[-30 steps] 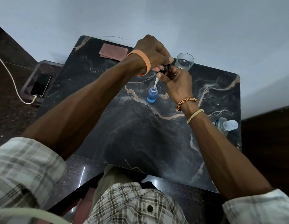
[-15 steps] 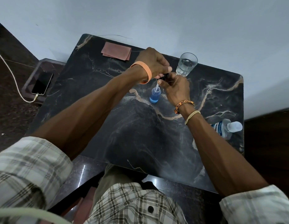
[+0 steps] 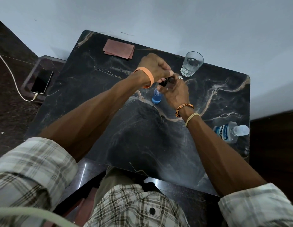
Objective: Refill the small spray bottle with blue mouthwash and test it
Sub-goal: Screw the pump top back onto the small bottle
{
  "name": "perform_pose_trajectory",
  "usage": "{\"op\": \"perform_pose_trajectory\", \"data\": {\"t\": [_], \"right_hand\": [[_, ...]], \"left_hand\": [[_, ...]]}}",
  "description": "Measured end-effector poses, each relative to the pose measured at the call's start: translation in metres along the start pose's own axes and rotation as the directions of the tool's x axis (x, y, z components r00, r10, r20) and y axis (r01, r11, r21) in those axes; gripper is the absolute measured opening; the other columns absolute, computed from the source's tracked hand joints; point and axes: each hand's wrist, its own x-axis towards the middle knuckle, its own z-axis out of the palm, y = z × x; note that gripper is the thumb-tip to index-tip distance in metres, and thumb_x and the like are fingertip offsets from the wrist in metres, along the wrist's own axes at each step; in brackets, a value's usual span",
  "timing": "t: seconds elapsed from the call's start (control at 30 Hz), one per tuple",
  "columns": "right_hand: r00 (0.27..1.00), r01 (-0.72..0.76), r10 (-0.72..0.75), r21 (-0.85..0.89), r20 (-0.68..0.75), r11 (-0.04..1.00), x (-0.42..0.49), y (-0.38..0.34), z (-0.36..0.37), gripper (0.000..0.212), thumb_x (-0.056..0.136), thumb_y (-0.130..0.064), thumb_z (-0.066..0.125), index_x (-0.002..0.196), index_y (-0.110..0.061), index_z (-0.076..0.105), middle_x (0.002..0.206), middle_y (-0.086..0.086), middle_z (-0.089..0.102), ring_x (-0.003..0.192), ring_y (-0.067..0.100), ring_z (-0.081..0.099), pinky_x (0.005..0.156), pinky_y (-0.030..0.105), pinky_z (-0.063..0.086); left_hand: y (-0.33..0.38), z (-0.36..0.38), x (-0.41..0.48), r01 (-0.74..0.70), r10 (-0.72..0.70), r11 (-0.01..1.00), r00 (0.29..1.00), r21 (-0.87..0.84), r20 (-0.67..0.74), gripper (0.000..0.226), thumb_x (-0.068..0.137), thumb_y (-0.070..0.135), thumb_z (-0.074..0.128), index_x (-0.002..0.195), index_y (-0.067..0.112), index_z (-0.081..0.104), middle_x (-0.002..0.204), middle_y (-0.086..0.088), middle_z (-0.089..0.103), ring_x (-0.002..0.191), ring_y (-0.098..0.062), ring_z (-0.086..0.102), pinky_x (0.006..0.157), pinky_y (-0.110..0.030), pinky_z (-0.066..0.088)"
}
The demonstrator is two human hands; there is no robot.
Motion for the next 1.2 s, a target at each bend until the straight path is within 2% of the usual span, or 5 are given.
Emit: {"op": "perform_pose_trajectory", "data": {"t": [0.27,0.53,0.7,1.03,1.2], "right_hand": [[1.0,0.011,-0.011,-0.047,-0.001,0.999,-0.002,0.011,0.01,0.025,0.083,-0.032,0.075,0.102,-0.017,0.07,0.094,-0.002,0.072,0.086,0.014,0.066,0.081,0.039,0.056],[0.998,-0.017,0.022,-0.075,0.058,0.997,0.002,0.019,0.016,0.04,0.075,-0.031,0.082,0.11,-0.017,0.068,0.1,-0.002,0.07,0.09,0.015,0.065,0.076,0.032,0.054],[0.999,-0.029,0.034,-0.119,0.04,0.993,0.004,0.024,0.025,0.03,0.075,-0.026,0.082,0.102,-0.017,0.072,0.09,-0.002,0.069,0.082,0.016,0.063,0.068,0.025,0.045],[0.998,-0.043,0.045,-0.063,0.035,0.997,0.005,0.032,0.035,0.023,0.073,-0.023,0.082,0.094,-0.016,0.075,0.083,0.002,0.072,0.076,0.02,0.066,0.071,0.036,0.055],[0.999,-0.038,0.038,-0.002,0.029,0.999,0.002,0.033,0.035,0.023,0.074,-0.022,0.082,0.096,-0.019,0.075,0.08,-0.006,0.07,0.073,0.011,0.063,0.06,0.016,0.042]], "left_hand": [[-0.012,0.004,-0.002,0.018,-0.019,0.999,0.999,0.038,0.041,0.02,0.077,0.019,0.082,0.095,0.011,0.076,0.077,-0.004,0.075,0.069,-0.014,0.073,0.068,-0.034,0.062],[-0.019,0.001,-0.003,0.021,-0.024,0.998,0.999,0.053,0.049,0.021,0.079,0.016,0.079,0.098,0.01,0.075,0.085,-0.007,0.075,0.069,-0.012,0.073,0.065,-0.028,0.061],[-0.026,0.004,-0.002,0.016,-0.021,0.997,0.998,0.074,0.067,0.021,0.08,0.018,0.079,0.1,0.01,0.075,0.087,-0.007,0.075,0.07,-0.012,0.073,0.066,-0.029,0.062],[-0.042,0.006,0.002,-0.025,0.017,0.995,0.997,0.098,0.08,0.023,0.08,0.024,0.08,0.099,0.013,0.075,0.087,-0.001,0.075,0.076,-0.013,0.073,0.072,-0.035,0.062],[-0.048,0.004,-0.004,-0.098,0.092,0.986,0.994,0.132,0.051,0.044,0.084,0.038,0.073,0.121,0.017,0.065,0.113,-0.001,0.071,0.101,-0.012,0.067,0.087,-0.032,0.057]]}}
